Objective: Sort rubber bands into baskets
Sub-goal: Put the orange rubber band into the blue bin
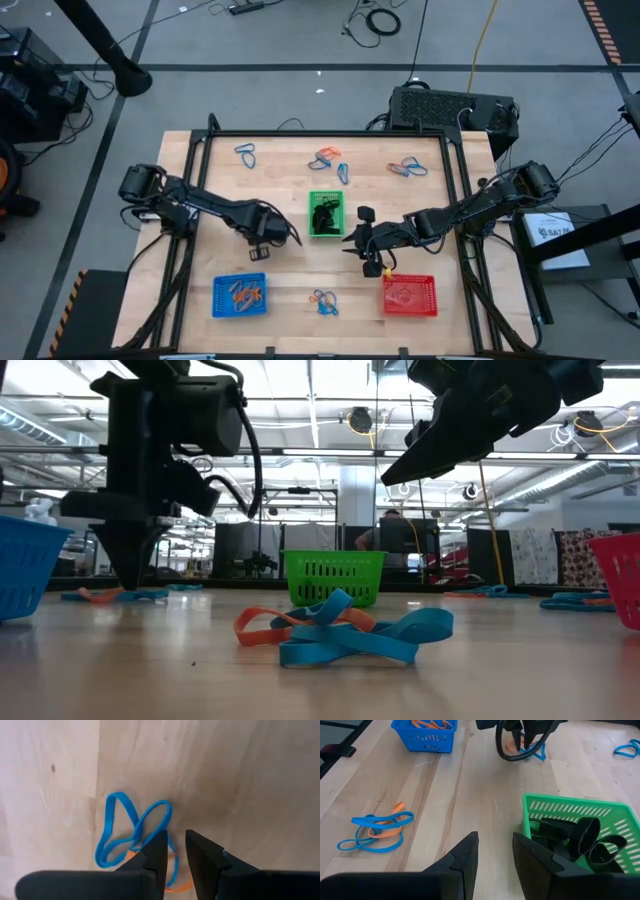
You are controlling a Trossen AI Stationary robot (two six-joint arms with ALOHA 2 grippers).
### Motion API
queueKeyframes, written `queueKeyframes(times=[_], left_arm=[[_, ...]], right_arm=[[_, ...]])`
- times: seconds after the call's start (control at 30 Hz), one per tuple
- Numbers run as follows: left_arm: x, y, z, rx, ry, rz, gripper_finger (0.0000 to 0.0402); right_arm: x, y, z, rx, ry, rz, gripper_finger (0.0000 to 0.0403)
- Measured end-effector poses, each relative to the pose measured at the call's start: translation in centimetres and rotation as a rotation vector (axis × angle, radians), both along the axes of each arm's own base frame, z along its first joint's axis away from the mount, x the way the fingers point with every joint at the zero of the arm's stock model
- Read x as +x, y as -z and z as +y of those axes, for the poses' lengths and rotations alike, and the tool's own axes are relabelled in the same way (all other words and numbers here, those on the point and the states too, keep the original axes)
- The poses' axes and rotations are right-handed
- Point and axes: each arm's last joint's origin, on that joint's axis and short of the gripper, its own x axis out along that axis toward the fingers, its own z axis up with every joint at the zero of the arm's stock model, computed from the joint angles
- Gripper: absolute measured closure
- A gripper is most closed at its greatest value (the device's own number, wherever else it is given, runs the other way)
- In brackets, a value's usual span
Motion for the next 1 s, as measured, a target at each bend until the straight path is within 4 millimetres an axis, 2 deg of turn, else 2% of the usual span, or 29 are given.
queueKeyframes(times=[0.1,0.2,0.27,0.4,0.67,0.8,1.0], left_arm=[[-0.02,0.0,-0.01,-0.009,0.169,0.027,0.0324],[-0.09,0.02,-0.41,-0.099,0.449,0.063,0.0324],[-0.25,0.01,-0.72,-0.146,0.554,0.08,0.0324],[-0.28,0.01,-0.79,-0.139,0.666,0.093,0.0324],[-0.94,-0.67,-0.32,0.115,0.899,0.293,0.0324],[-0.86,-0.73,-0.1,0.187,0.915,0.313,0.0324],[-0.85,-0.72,-0.15,0.178,0.914,0.308,0.0321]], right_arm=[[0.0,0.0,0.0,0.0,0.0,0.0,0.0289],[0.0,0.0,0.0,0.0,0.0,0.0,0.0289],[0.0,0.0,0.0,0.0,0.0,0.0,0.0289],[0.01,-0.01,0.0,0.0,0.0,0.0,0.0289],[0.01,-0.01,-0.01,-0.019,-0.012,-0.001,0.0289],[0.01,-0.01,-0.01,-0.019,-0.012,-0.001,0.0289],[0.0,0.0,-0.01,-0.019,-0.012,-0.001,0.0289]])
